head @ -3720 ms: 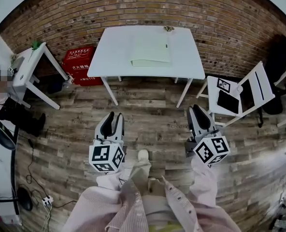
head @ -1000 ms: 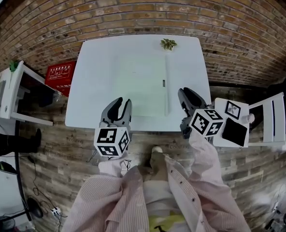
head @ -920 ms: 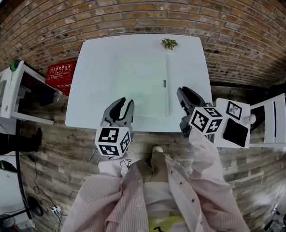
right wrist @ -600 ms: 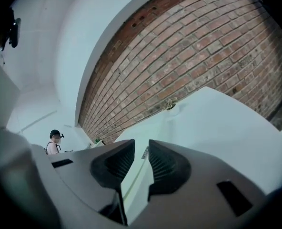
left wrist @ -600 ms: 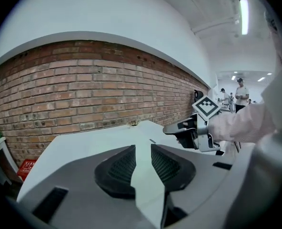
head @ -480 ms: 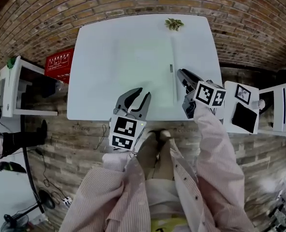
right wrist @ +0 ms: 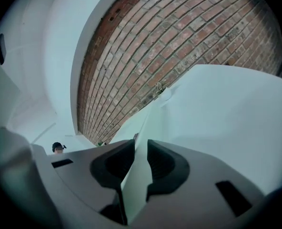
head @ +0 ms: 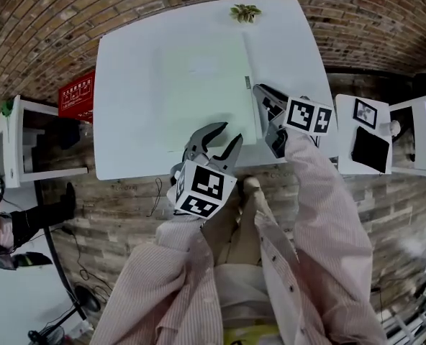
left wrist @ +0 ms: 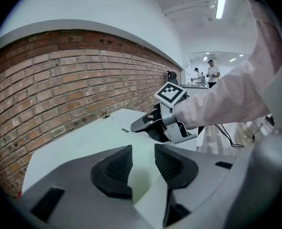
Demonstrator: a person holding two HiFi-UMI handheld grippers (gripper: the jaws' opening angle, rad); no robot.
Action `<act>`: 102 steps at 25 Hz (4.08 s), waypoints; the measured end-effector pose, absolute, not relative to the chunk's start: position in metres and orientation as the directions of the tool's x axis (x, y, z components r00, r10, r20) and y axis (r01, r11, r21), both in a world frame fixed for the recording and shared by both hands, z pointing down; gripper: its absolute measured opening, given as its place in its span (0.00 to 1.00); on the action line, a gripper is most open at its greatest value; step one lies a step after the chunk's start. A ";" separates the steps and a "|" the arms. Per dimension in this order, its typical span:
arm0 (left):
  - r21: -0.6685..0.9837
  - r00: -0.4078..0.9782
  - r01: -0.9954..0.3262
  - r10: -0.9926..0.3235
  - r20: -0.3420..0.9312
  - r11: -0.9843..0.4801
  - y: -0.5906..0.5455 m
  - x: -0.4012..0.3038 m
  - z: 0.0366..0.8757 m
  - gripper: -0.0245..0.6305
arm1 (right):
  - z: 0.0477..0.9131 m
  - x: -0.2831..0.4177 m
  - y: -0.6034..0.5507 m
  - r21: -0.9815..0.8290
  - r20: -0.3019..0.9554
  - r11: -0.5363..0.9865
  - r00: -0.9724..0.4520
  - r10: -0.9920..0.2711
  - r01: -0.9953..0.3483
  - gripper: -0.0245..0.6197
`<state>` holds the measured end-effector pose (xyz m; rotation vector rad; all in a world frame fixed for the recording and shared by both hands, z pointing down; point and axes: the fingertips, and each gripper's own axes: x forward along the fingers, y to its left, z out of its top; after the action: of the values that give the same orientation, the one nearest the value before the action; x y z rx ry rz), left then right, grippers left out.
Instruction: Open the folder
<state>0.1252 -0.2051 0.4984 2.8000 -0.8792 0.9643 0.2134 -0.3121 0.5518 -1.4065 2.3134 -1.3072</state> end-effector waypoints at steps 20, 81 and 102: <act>-0.448 0.508 -0.297 -0.537 0.673 -0.843 -0.186 0.148 0.543 0.33 | 0.554 0.216 -0.312 -0.755 0.285 0.165 -0.544 -0.789 -0.635 0.15; -0.430 0.423 -0.691 -0.808 0.411 -0.581 -0.182 0.085 0.429 0.04 | 0.530 0.217 -0.312 -0.534 0.374 0.329 -0.567 -0.734 -0.779 0.05; -0.326 0.350 -0.848 -0.904 0.248 -0.417 -0.186 -0.037 0.385 0.03 | 0.468 0.105 -0.292 -0.409 0.269 0.503 -0.628 -0.730 -0.761 0.05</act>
<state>-0.0370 -0.1861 0.3846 2.6926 -1.7606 0.6486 0.1048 -0.2920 0.4685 -1.3790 2.7766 -0.8049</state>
